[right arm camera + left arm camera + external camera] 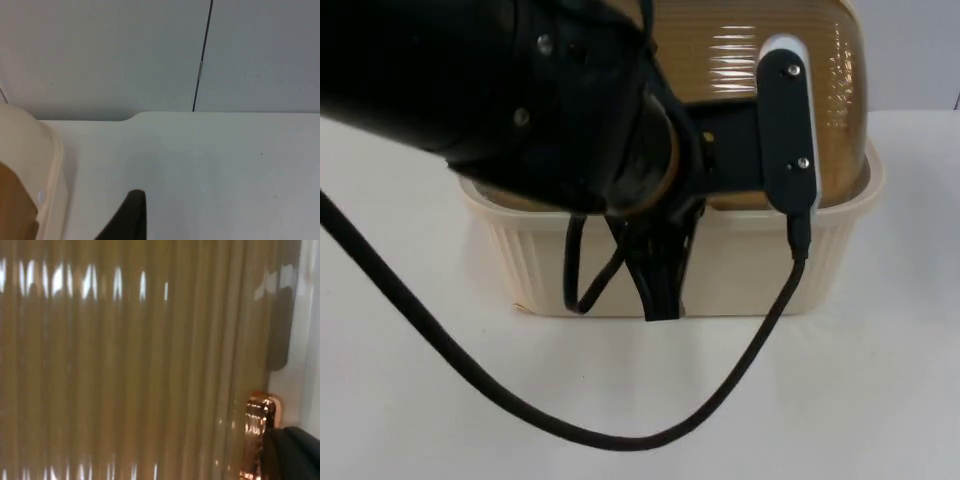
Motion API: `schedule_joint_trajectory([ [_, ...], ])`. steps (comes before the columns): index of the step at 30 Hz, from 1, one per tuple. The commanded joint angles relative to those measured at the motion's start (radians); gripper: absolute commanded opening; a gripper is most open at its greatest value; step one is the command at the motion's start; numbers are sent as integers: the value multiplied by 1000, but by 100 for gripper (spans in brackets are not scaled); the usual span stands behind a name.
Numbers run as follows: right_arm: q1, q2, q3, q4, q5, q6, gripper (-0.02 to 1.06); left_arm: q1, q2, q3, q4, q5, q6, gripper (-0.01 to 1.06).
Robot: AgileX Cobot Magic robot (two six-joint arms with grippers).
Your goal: Open the box lid with the left hand, place the block into the box with the right hand, then close the box lid with the left hand.
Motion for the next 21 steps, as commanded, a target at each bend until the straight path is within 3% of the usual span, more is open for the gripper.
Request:
schedule_joint_trajectory([
  [1, -6, 10, 11, 0, -18, -5, 105, -4, 4, -5, -70, 1, 43, 0],
  [7, -6, 10, 21, 0, -32, -2, 105, -4, 4, 4, -173, -45, 199, 0],
  [21, -6, 10, 21, 0, -31, 2, 105, -2, 58, -5, -121, -12, 157, 0],
])
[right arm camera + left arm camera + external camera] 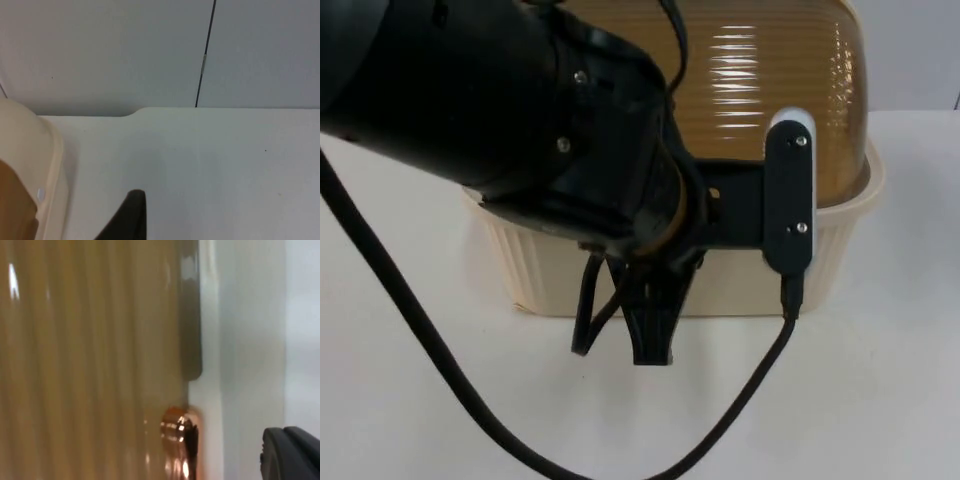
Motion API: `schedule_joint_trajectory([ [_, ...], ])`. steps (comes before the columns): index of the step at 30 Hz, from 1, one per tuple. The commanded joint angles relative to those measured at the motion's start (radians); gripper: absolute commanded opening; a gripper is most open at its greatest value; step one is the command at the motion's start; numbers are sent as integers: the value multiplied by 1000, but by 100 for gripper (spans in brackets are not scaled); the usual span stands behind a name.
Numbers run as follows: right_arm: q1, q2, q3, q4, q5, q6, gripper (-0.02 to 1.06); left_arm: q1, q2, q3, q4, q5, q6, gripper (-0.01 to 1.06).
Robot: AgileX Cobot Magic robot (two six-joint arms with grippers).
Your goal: Open the box lid with the left hand, place the block into the box with the right hand, then close the box lid with the left hand.
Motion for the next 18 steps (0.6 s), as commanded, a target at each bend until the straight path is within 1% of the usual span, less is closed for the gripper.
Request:
schedule_joint_trajectory([
  [1, -6, -2, 1, 0, -4, 0, 105, -2, -5, -5, 0, 16, -15, 0],
  [2, -6, -2, 1, 0, -4, 0, 105, -2, -8, -5, -6, 16, -13, 0],
  [5, -6, -2, 1, 0, -2, 0, 105, -2, -26, -5, -68, 9, 71, 0],
  [6, -6, -2, 1, 0, -2, 0, 105, -2, -28, -5, -79, 7, 79, 0],
  [12, -6, -2, 1, 0, -2, 0, 105, -2, -41, -5, -92, 7, 114, 0],
  [14, -6, -2, 1, -4, -2, 0, 105, -2, -59, -5, -109, -19, 132, 0],
  [17, -6, -2, 1, -4, -2, 0, 105, -2, -60, -7, -87, -24, 131, 0],
  [18, -6, -2, 1, -4, -2, 0, 105, -2, -57, -7, -72, -27, 113, 0],
])
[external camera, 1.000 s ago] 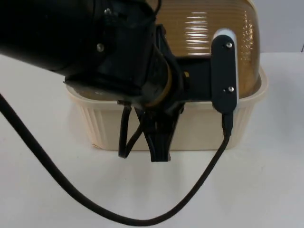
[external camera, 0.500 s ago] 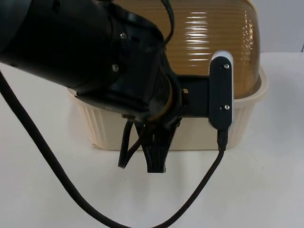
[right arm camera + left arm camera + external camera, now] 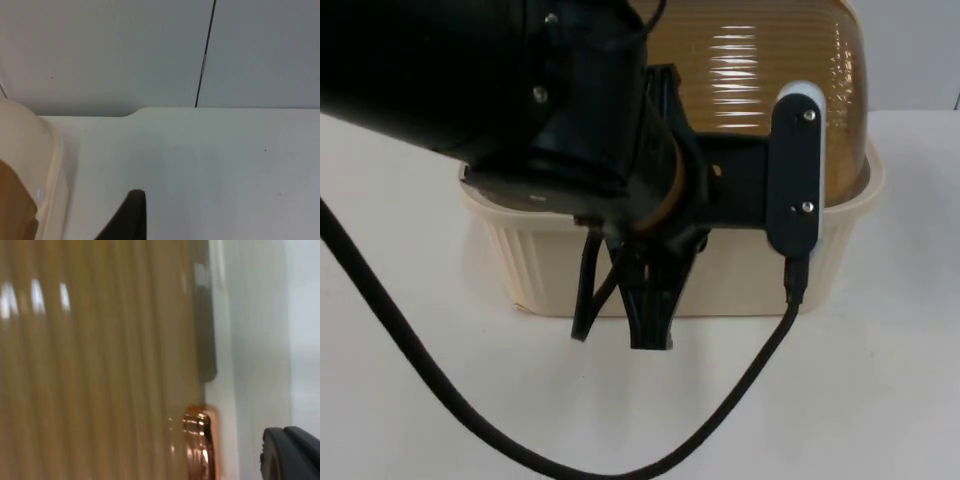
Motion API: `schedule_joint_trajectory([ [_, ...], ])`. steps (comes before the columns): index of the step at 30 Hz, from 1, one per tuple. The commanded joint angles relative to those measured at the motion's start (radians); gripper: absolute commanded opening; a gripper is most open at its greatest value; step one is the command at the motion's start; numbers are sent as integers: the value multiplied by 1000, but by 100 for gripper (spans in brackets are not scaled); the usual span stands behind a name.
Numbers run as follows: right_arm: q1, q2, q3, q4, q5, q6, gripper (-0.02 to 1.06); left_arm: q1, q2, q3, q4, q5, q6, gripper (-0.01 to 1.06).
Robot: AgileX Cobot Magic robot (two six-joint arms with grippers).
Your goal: Open the box lid with the left hand, place the block into the box with the right hand, then close the box lid with the left hand.
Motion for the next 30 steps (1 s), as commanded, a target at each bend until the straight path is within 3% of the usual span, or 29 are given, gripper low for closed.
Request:
schedule_joint_trajectory([
  [1, -6, -2, 1, -4, -4, 0, 105, -2, -5, -8, 16, -14, -24, 0],
  [7, -6, -2, 1, -4, -4, 0, 105, 8, 4, -9, 82, -12, -65, 0],
  [30, -6, -2, 1, 2, -1, 2, 105, 34, 13, -9, 113, -45, -83, 0],
])
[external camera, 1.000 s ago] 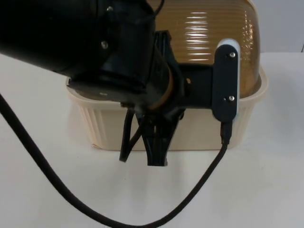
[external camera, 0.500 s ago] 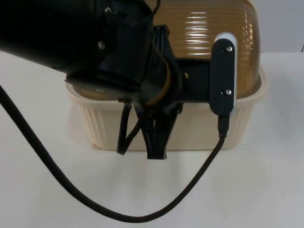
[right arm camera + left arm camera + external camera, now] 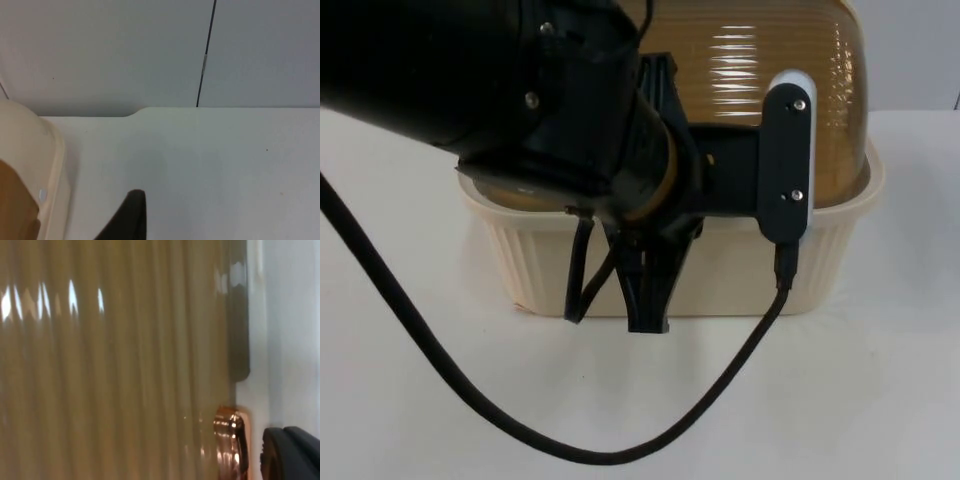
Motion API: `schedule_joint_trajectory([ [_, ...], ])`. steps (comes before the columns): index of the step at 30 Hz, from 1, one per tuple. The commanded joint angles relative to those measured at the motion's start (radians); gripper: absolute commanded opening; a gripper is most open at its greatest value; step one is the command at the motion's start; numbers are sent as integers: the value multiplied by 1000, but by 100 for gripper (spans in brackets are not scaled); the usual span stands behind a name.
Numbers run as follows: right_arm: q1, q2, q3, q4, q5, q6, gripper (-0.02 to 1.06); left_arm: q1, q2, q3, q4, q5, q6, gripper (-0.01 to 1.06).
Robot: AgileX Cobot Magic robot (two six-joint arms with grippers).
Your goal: Open the box lid with the left hand, place the block into the box with the right hand, then close the box lid with the left hand.
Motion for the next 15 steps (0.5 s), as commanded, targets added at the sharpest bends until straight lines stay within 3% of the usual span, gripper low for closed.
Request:
schedule_joint_trajectory([
  [1, -6, -2, 1, 1, -1, -2, 105, 2, 1, -7, 8, -14, -13, 0],
  [15, -6, -2, 1, 1, -1, -2, 105, 19, 1, -7, 12, -29, -19, 0],
])
